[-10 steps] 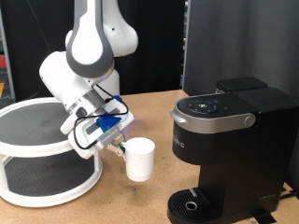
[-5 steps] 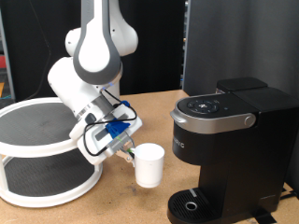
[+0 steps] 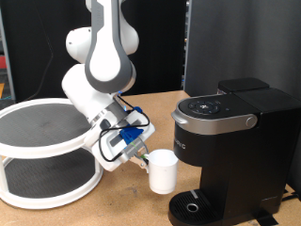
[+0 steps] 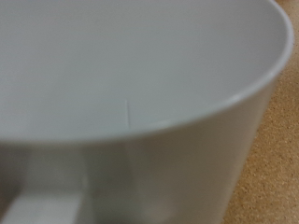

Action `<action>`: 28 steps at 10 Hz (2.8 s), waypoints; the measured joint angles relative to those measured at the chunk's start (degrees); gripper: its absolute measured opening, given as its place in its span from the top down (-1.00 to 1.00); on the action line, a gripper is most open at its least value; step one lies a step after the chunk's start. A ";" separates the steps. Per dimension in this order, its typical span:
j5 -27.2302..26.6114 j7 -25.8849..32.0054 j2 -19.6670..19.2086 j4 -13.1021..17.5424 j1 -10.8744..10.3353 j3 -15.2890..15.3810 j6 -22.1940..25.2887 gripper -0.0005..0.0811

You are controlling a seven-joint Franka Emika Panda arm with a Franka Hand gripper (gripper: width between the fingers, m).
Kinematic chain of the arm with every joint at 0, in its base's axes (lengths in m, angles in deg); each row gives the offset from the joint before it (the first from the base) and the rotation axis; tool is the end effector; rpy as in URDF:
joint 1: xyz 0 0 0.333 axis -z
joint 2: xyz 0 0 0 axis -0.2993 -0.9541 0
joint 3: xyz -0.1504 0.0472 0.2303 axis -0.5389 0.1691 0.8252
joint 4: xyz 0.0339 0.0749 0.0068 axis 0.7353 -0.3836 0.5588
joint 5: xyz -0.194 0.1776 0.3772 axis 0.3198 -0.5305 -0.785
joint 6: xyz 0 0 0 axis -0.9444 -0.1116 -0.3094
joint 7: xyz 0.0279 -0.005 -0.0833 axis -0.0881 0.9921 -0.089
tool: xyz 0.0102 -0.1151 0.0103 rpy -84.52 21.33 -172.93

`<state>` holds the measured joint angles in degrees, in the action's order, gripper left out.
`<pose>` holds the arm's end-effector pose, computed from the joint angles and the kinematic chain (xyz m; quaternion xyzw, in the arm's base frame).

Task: Make a cup of coffee with the keurig machine

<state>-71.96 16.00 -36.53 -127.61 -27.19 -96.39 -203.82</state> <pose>0.4254 -0.0394 0.1066 -0.9078 -0.0005 -0.3025 0.2905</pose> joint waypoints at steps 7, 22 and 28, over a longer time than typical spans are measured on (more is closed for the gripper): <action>-11.77 5.64 -7.22 6.82 -1.02 3.61 -1.58 0.80; -17.36 10.09 -13.26 8.52 -1.47 8.00 -1.37 0.27; -14.24 7.80 -9.80 4.78 -0.69 7.18 -4.12 -0.85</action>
<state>-86.20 23.79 -46.33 -122.83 -27.88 -89.21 -207.93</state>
